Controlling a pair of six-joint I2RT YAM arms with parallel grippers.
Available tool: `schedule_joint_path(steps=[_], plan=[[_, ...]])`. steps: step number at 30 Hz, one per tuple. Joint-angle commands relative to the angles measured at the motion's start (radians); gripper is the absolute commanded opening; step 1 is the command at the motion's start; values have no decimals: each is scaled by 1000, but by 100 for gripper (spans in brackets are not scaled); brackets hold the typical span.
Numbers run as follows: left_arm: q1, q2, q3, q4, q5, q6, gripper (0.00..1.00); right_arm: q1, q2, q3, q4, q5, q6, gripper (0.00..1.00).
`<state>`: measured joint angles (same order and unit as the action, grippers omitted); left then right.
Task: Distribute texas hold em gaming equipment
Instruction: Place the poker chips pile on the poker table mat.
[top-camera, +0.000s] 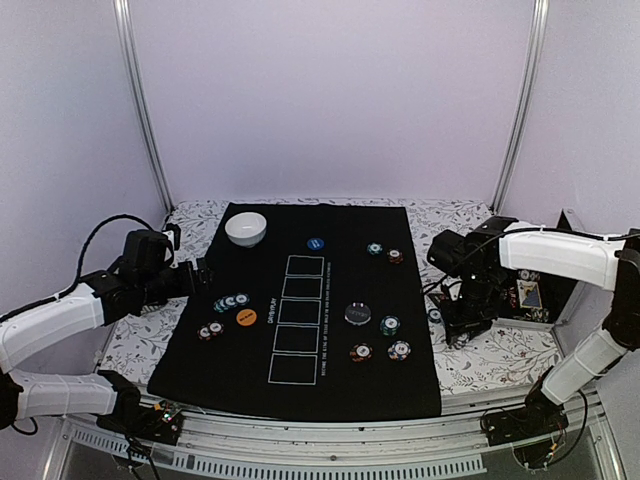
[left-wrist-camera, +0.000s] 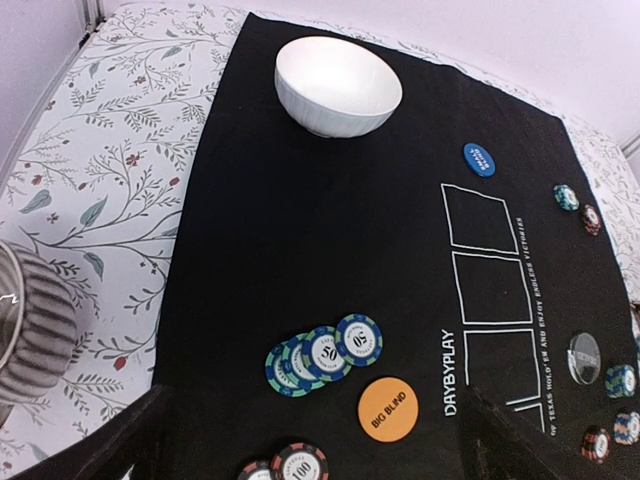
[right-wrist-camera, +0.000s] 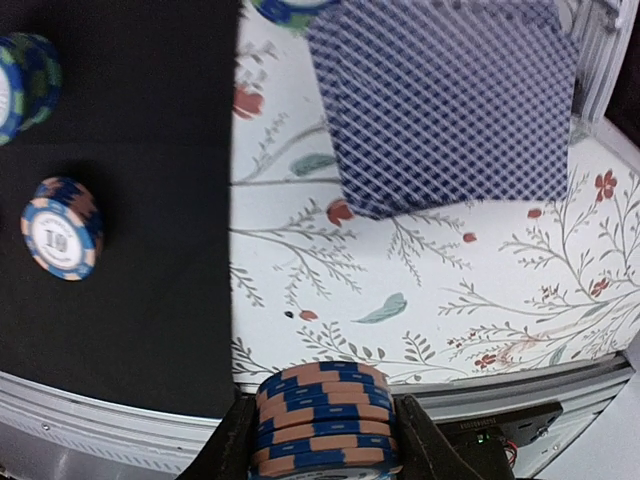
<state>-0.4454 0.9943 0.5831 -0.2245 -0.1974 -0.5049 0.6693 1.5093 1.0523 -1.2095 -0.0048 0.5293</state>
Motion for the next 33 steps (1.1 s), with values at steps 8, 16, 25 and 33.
schedule_joint_path(steps=[8,16,25,33], plan=[[-10,-10,-11,35,33,0,98,292,392,582,-26,-67,-63,3],[-10,12,-64,69,106,8,98,434,847,1199,-112,-130,-135,3],[-22,19,-168,174,257,-65,95,462,974,1246,-109,-171,-122,3],[-43,59,-157,182,254,-62,96,476,971,1204,-153,-120,-96,3]])
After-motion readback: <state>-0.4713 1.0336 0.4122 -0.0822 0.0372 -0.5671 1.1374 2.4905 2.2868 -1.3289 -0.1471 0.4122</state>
